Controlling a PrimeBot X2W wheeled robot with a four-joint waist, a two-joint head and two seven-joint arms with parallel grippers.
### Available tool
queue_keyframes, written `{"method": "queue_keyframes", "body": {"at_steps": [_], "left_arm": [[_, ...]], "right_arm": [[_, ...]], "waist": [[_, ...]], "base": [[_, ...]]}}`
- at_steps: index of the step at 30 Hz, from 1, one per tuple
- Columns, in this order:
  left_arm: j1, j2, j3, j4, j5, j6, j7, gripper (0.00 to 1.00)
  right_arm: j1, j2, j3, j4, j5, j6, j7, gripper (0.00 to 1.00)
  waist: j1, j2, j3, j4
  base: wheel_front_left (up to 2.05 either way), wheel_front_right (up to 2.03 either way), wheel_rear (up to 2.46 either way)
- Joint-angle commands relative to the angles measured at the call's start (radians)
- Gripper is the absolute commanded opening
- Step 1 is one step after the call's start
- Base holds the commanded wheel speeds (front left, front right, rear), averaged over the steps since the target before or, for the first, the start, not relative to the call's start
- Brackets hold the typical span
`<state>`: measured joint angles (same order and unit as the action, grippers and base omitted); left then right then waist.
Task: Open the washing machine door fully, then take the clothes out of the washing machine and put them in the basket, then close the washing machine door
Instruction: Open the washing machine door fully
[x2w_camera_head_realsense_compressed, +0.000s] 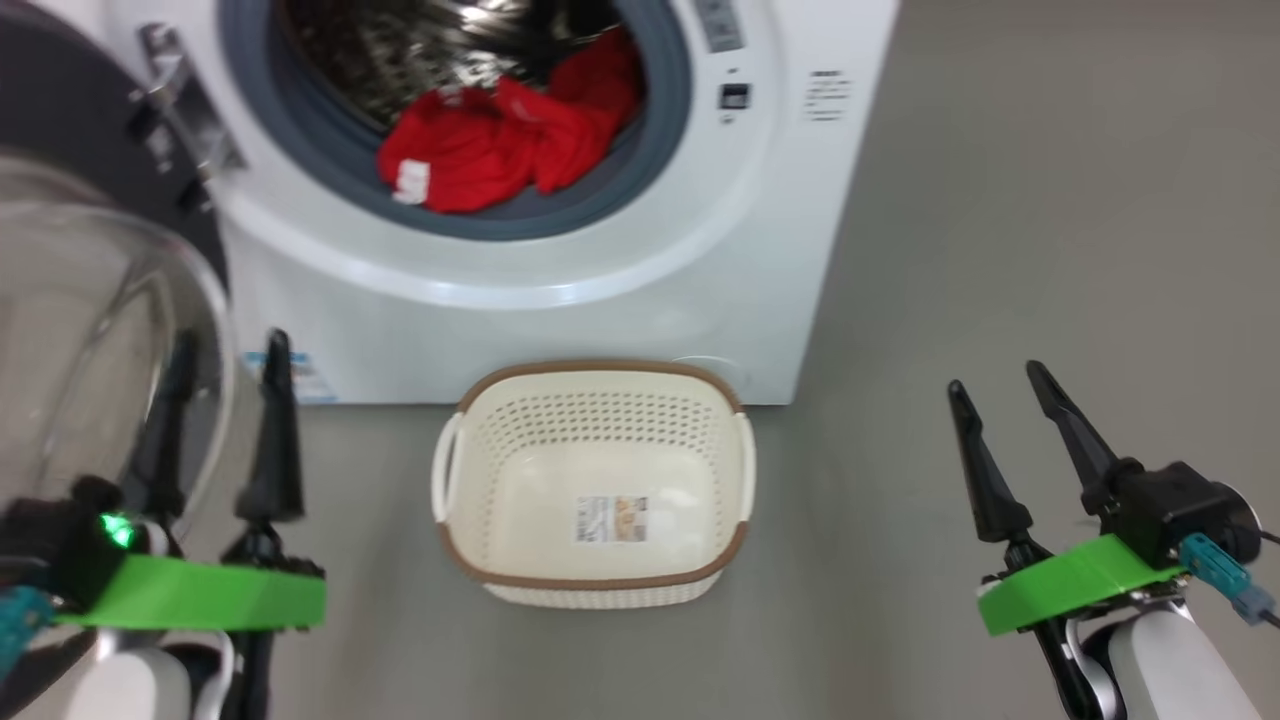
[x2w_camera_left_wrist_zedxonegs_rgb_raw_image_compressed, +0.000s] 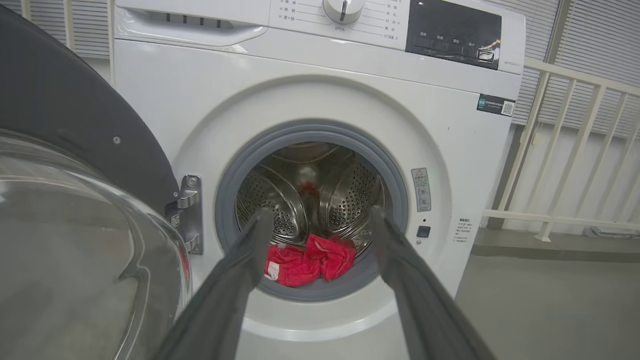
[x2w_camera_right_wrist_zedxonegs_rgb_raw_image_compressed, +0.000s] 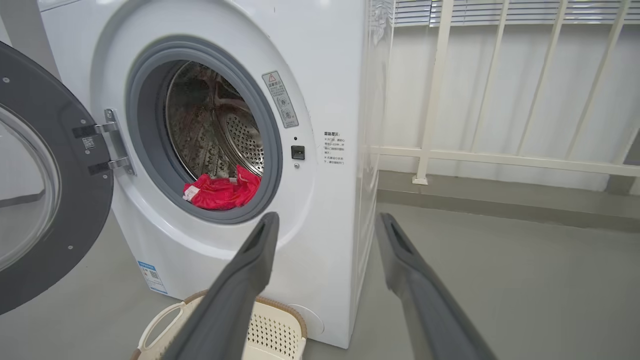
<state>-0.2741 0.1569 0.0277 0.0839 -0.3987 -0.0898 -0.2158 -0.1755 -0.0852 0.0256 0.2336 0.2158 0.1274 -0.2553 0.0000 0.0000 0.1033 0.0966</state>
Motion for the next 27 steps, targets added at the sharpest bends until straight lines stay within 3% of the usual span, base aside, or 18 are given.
{"method": "queue_keyframes", "body": {"at_steps": [1,14,27], "left_arm": [[0.012,0.027,0.019,-0.016,0.001,-0.010,0.000,1.00],[0.156,0.026,-0.028,0.006,0.023,-0.018,-0.034,1.00],[0.274,-0.007,-0.003,0.021,0.046,0.006,-0.045,1.00]], "right_arm": [[0.012,0.003,0.006,-0.032,-0.019,0.003,-0.006,1.00],[0.057,-0.003,0.047,-0.054,0.047,0.003,-0.006,1.00],[0.131,-0.055,0.093,-0.104,0.102,0.003,-0.006,1.00]], "waist": [[0.0000,0.0000,-0.032,-0.082],[0.0000,0.0000,-0.075,-0.235],[0.0000,0.0000,-0.116,-0.275]], "base": [[0.00,0.00,0.00],[0.00,0.00,0.00],[0.00,0.00,0.00]]}}
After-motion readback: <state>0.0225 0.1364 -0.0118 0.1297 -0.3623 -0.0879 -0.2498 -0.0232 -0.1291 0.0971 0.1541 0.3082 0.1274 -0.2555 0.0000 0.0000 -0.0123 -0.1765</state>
